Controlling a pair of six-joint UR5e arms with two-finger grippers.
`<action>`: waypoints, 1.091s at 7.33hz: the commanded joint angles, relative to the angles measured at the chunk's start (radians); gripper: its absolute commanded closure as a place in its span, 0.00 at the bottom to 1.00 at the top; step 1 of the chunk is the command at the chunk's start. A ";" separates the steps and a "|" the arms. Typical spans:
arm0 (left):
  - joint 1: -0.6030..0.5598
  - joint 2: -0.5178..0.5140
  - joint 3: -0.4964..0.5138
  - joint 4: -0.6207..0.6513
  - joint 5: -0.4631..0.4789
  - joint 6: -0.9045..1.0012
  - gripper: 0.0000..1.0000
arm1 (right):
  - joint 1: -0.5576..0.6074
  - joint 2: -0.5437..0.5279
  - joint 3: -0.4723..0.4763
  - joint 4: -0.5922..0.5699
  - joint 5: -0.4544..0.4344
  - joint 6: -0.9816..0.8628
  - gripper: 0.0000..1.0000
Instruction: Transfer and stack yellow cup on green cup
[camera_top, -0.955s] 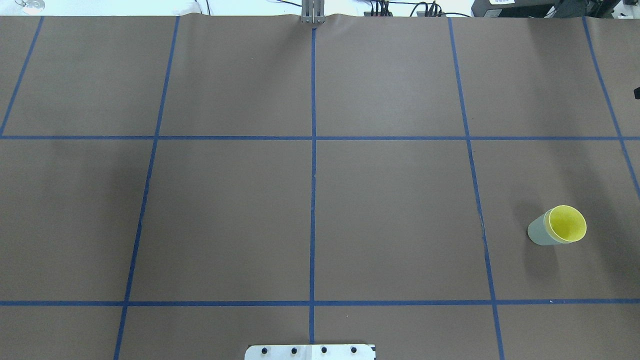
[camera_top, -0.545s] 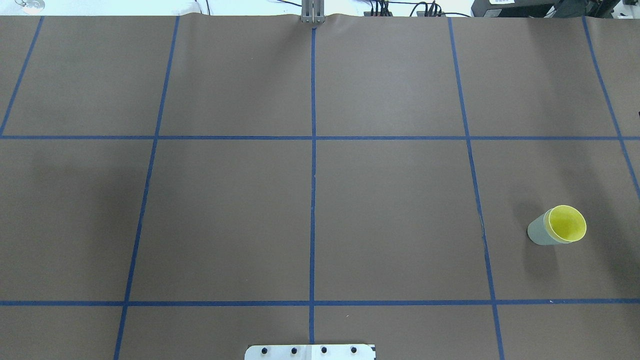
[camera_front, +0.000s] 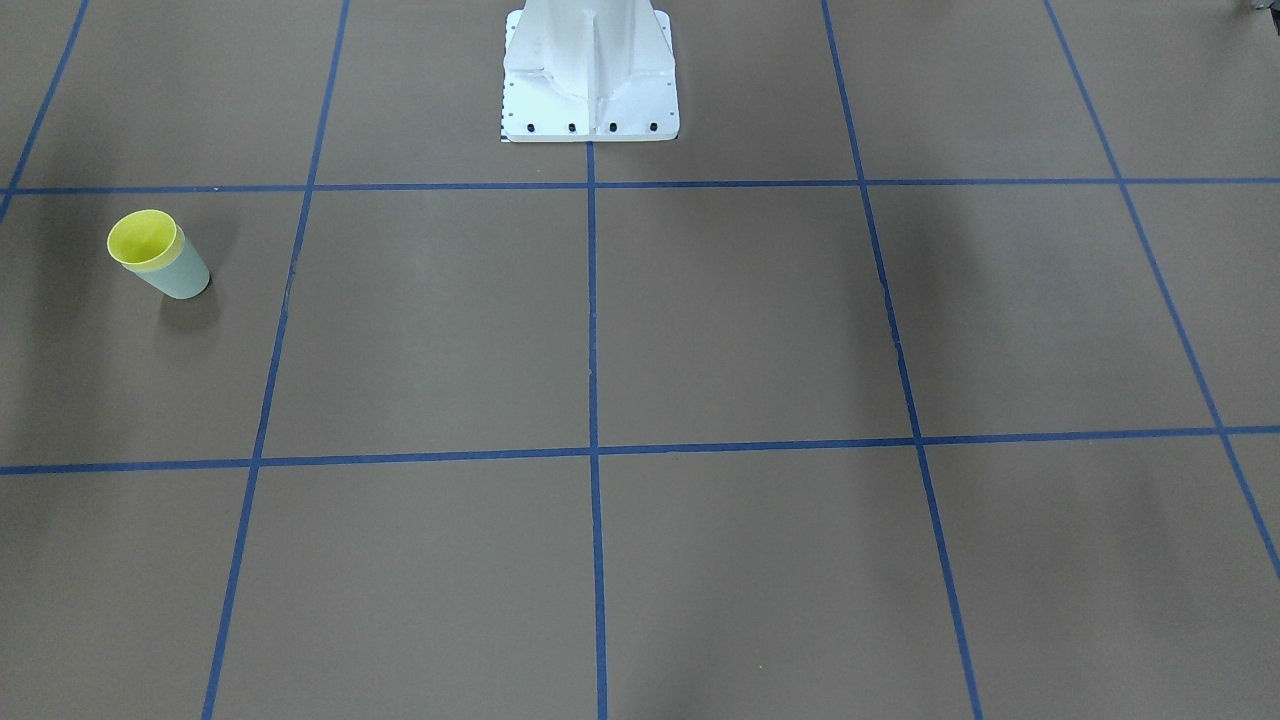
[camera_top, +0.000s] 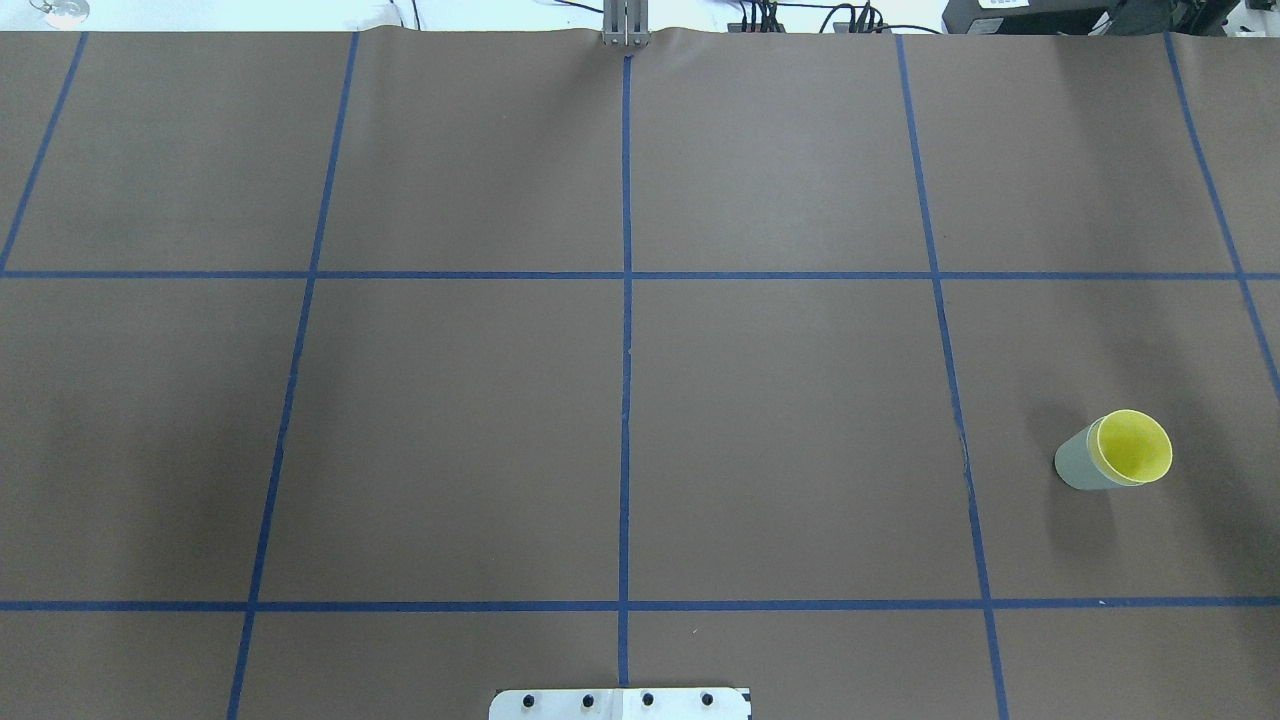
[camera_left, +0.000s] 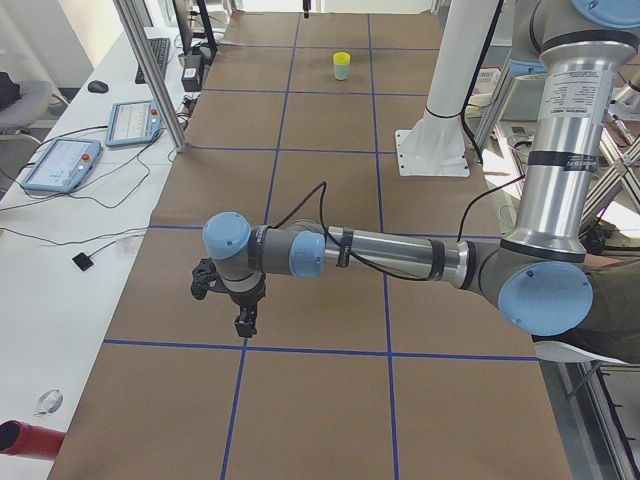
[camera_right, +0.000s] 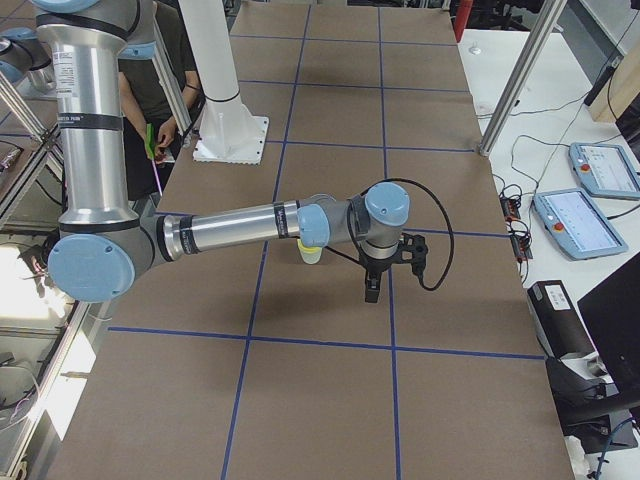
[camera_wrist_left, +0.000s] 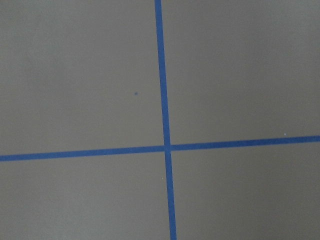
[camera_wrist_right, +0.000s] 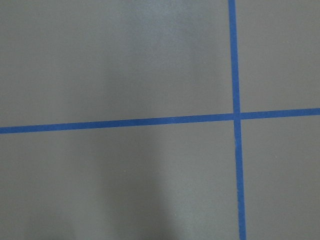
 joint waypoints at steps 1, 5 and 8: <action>0.004 0.020 -0.028 -0.015 -0.023 -0.002 0.00 | 0.002 -0.029 0.003 -0.001 -0.011 -0.007 0.00; 0.007 0.104 -0.163 -0.052 -0.072 0.001 0.00 | 0.002 -0.029 0.013 0.002 -0.022 -0.009 0.00; 0.049 0.097 -0.189 -0.055 -0.063 0.004 0.00 | 0.005 -0.029 0.006 0.003 -0.026 -0.007 0.00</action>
